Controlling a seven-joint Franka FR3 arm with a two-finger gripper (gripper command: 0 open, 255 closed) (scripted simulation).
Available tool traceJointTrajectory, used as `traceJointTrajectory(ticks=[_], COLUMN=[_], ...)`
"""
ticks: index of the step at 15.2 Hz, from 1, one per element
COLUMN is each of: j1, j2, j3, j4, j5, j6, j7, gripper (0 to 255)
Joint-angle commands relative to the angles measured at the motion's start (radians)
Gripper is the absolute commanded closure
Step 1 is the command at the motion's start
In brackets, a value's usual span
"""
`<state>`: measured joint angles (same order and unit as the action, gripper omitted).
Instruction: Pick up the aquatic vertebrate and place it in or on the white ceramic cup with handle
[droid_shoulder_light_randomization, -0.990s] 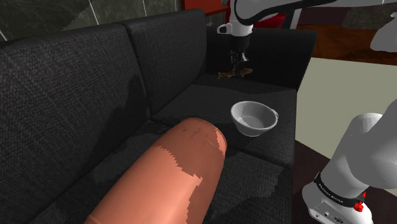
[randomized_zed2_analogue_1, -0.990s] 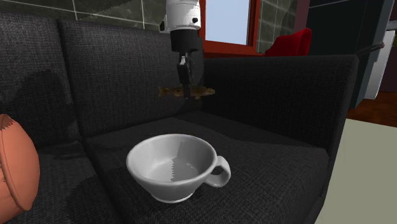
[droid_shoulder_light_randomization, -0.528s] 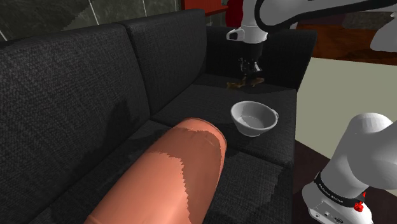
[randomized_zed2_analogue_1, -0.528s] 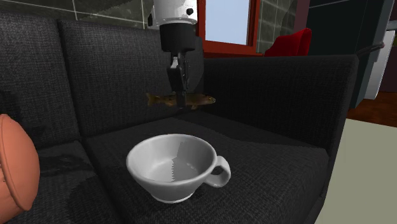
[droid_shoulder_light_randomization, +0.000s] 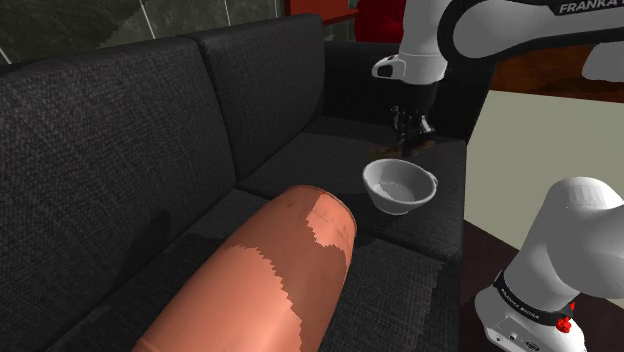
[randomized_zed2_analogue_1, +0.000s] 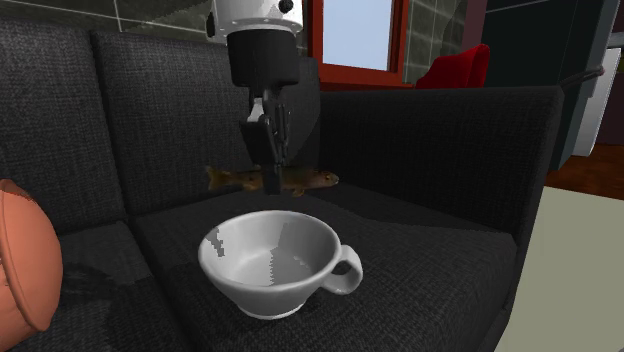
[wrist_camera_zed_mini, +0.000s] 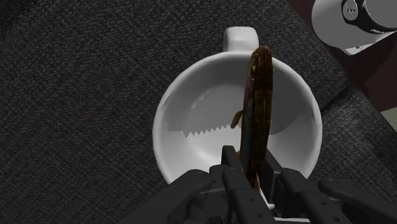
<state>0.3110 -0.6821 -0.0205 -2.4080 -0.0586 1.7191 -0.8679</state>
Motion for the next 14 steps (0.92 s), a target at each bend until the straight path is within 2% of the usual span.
traceJointTrajectory(ticks=[1, 9, 14], j1=[0.001, 0.0, 0.0], j2=[-0.006, -0.002, -0.002], j3=[0.002, 0.0, 0.0], j4=[-0.03, -0.135, -0.141], j5=[0.001, -0.002, -0.002], j6=[0.024, 0.133, 0.139], j7=[0.004, 0.009, 0.009], gripper=[255, 255, 255])
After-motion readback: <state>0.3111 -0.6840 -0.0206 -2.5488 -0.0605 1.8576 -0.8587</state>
